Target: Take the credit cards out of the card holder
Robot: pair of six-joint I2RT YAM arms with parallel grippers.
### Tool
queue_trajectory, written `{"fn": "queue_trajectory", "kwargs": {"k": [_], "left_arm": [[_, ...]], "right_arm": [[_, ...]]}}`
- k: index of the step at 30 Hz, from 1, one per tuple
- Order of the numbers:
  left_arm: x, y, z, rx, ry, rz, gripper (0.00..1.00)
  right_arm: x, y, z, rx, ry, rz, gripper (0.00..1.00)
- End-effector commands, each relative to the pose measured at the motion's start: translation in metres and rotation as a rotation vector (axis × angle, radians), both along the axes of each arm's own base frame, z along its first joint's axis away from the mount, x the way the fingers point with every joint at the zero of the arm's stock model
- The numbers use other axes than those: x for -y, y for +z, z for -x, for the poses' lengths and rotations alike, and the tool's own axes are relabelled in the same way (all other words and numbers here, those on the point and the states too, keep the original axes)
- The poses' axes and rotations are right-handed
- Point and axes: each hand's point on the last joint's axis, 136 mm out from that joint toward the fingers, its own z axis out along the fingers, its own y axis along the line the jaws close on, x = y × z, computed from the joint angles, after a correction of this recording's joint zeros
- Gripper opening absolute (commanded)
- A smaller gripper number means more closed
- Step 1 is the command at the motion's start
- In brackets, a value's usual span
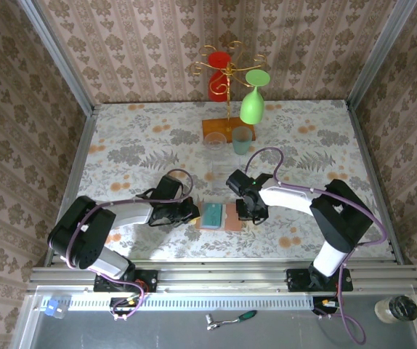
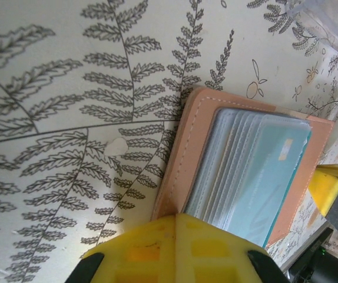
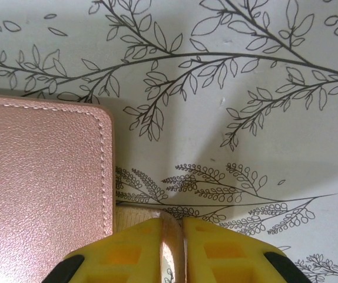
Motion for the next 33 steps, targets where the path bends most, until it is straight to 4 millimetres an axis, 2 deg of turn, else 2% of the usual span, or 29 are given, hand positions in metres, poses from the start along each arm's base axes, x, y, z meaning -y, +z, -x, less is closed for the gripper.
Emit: {"fn": "queue_trajectory", "kwargs": {"k": [1, 11, 22, 26, 33], "left_arm": [[-0.037, -0.043, 0.030, -0.137, 0.049, -0.172, 0.00], [-0.042, -0.042, 0.034, -0.137, 0.074, -0.171, 0.00], [-0.044, -0.044, 0.035, -0.146, 0.078, -0.178, 0.00], [-0.041, -0.041, 0.034, -0.140, 0.078, -0.162, 0.00], [-0.038, -0.036, 0.030, -0.125, 0.086, -0.151, 0.00]], "right_arm": [[0.025, -0.007, 0.006, -0.018, 0.013, 0.136, 0.15], [0.019, -0.003, -0.008, 0.000, 0.047, 0.148, 0.10], [0.038, -0.006, -0.003, 0.012, 0.023, 0.205, 0.07], [0.035, -0.003, -0.005, 0.017, 0.026, 0.189, 0.07], [0.033, 0.006, -0.004, 0.025, 0.021, 0.170, 0.20]]}}
